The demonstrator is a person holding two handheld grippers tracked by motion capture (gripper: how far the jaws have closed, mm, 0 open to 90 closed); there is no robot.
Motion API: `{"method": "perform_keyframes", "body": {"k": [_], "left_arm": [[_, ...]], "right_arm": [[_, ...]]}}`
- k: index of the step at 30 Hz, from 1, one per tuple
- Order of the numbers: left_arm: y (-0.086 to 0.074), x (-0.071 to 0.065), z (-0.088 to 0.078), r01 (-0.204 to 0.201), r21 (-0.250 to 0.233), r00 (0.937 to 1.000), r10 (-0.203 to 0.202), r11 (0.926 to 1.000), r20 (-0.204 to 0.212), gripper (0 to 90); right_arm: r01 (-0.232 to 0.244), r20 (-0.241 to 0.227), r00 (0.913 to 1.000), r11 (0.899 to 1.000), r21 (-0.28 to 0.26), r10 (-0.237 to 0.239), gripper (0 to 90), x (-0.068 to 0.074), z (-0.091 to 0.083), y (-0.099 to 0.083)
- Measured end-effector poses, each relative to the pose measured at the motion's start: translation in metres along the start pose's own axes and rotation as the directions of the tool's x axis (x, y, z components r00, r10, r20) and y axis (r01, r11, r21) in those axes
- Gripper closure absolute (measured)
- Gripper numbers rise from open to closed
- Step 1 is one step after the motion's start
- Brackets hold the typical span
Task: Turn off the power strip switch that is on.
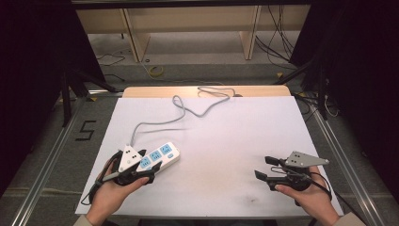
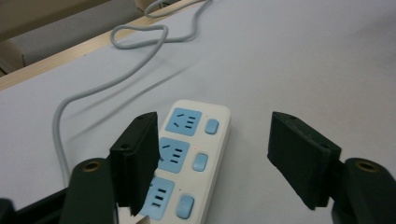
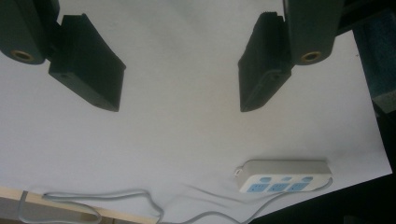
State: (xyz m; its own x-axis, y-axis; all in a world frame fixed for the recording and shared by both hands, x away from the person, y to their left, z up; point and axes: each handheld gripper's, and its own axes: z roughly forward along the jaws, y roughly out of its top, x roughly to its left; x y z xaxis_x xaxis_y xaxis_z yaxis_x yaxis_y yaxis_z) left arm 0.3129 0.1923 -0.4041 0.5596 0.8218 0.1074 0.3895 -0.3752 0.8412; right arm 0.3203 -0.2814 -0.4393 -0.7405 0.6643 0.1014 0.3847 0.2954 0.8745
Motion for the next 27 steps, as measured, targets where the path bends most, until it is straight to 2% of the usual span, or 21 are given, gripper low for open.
{"method": "perform_keyframes", "body": {"k": [4, 8, 12, 15, 21, 24, 27], "left_arm": [[0.004, 0.004, 0.0, 0.02, 0.009, 0.9998, -0.02, 0.9998, -0.007, 41.5], [0.011, 0.004, 0.002, 0.022, 0.034, 0.9997, -0.022, 0.9992, -0.004, 44.2], [0.017, 0.005, 0.005, 0.024, 0.036, 0.9997, -0.024, 0.9991, 0.007, 50.6], [0.021, 0.006, 0.008, 0.025, 0.058, 0.9995, -0.026, 0.998, 0.015, 51.7], [0.025, 0.01, 0.015, 0.024, 0.078, 0.9997, -0.024, 0.9966, -0.005, 54.8], [0.026, 0.013, 0.017, 0.001, 0.084, 0.9998, 0.001, 0.9964, -0.019, 54.9], [0.027, 0.015, 0.017, -0.016, 0.105, 0.9994, 0.019, 0.9944, -0.028, 60.7]], "right_arm": [[-0.001, -0.001, 1.0, 1.0, -0.001, 0.001, 31.5, 0.0, 0.0, 0.0], [-0.002, -0.001, 1.0, 1.0, -0.001, 0.002, 31.6, 0.0, 0.0, 0.0], [0.0, -0.003, 1.0, 1.0, 0.0, 0.0, 31.6, 0.0, 0.0, 0.0], [0.001, -0.003, 1.0, 1.0, 0.0, -0.001, 31.6, 0.0, 0.0, 0.0], [0.001, -0.002, 1.0, 1.0, 0.001, -0.001, 31.6, 0.0, 0.0, 0.0], [0.002, -0.002, 1.0, 1.0, 0.002, -0.002, 31.6, 0.0, 0.0, 0.0], [0.004, -0.002, 1.0, 1.0, 0.002, -0.004, 31.6, 0.0, 0.001, 0.0]]}}
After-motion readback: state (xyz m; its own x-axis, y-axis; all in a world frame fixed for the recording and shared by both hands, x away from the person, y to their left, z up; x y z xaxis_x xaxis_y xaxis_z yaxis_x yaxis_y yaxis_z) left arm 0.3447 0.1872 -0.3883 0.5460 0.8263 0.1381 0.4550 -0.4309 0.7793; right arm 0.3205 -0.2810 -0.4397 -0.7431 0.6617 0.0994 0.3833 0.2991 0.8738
